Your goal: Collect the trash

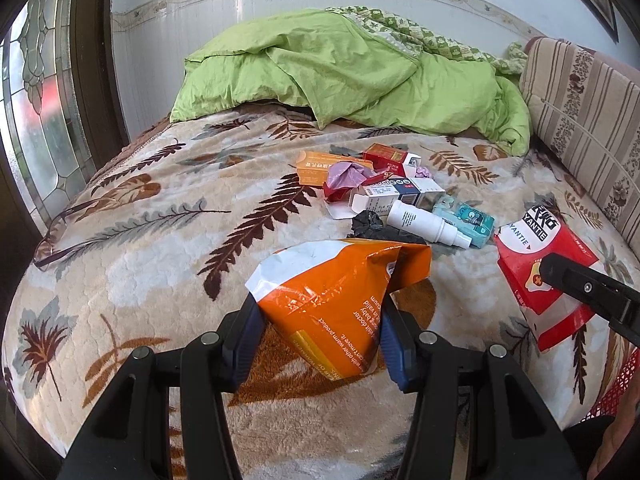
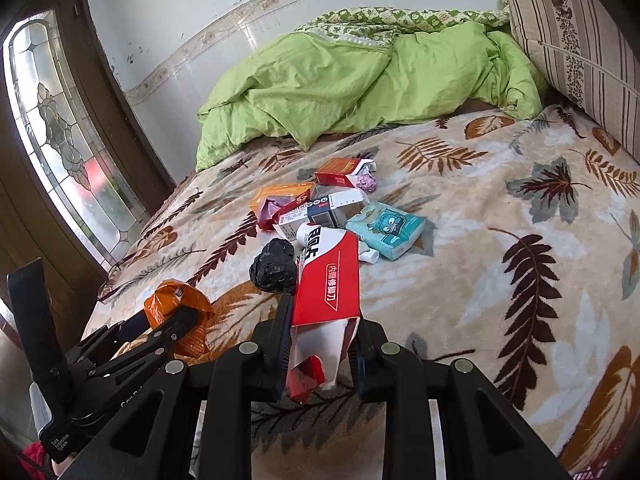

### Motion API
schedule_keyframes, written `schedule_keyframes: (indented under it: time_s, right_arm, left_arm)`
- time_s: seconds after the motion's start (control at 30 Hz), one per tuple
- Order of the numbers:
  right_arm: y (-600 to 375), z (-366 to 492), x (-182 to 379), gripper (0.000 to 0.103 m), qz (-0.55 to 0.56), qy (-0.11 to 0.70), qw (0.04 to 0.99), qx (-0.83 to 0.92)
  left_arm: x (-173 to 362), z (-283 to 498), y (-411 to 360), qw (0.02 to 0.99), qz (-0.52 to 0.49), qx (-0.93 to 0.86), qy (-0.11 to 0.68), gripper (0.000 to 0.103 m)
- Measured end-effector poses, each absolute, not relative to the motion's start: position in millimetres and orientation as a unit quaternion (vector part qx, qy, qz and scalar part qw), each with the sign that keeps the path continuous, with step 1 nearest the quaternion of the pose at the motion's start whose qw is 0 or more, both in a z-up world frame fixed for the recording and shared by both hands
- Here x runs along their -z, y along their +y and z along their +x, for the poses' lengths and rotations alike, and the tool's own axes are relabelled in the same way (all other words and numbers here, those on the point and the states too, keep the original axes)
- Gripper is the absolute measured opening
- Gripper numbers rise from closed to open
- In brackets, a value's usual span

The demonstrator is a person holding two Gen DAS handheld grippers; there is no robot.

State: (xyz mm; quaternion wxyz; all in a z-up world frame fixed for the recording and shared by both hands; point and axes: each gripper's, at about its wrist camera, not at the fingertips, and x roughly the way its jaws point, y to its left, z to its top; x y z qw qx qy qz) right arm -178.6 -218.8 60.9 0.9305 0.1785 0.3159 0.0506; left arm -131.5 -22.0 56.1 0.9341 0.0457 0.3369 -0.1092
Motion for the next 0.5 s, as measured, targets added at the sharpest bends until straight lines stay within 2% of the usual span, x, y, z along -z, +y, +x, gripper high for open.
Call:
schedule_keyframes:
  time_s: [0.5]
  right_arm:
    - [-217.9,-178.9,-60.8,0.026,0.18,0.316,0.93,-0.05]
  left_arm:
    - [-53.2,-130.9,-25.8,0.934,0.051,0.11,0.337,0.052]
